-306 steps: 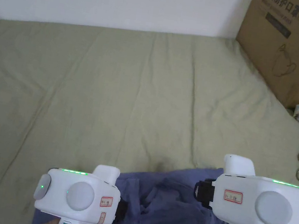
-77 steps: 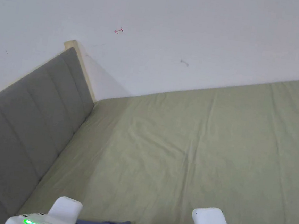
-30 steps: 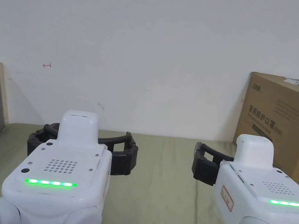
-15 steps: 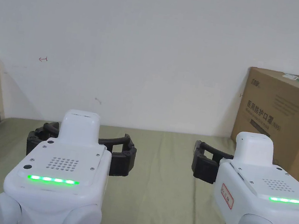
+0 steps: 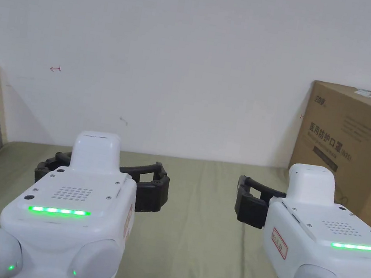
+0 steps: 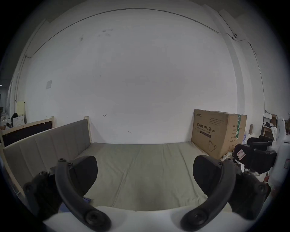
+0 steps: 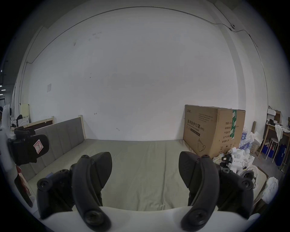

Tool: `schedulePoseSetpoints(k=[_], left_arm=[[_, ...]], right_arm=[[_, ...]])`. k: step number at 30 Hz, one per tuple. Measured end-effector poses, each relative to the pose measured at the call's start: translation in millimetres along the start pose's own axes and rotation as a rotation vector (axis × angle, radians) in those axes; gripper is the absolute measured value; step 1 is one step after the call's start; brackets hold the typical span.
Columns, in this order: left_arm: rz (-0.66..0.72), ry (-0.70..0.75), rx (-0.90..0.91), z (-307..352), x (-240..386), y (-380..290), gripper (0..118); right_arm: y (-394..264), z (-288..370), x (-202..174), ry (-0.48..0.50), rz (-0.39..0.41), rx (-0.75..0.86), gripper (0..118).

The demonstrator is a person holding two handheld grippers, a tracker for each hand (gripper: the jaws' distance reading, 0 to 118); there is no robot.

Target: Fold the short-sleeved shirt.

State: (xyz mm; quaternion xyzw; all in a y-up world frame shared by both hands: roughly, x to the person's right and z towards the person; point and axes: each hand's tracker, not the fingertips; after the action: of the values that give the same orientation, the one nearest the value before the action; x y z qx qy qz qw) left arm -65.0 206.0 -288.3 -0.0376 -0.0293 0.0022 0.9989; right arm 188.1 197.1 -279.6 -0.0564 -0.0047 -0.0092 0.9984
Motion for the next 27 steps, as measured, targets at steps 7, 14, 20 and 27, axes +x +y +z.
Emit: schedulePoseSetpoints(k=[7, 14, 20, 27], left_arm=[[-0.042, -0.004, 0.008, 2.3, 6.7, -1.8, 118], [-0.021, -0.023, -0.005, 1.7, 6.6, -2.5, 118], [0.009, -0.025, -0.013, 0.8, 4.7, -1.6, 118], [0.01, -0.027, -0.015, 2.4, 6.6, -1.6, 118]], right_arm=[[-4.5, -3.4, -4.6, -0.014, 0.028, -0.015, 93], [-4.4, -2.0, -6.0, 0.0, 0.026, -0.02, 93], [-6.0, -0.9, -5.1, -0.002, 0.027, -0.029, 93], [-6.3, 0.6, -2.9, -0.004, 0.012, -0.036, 93]])
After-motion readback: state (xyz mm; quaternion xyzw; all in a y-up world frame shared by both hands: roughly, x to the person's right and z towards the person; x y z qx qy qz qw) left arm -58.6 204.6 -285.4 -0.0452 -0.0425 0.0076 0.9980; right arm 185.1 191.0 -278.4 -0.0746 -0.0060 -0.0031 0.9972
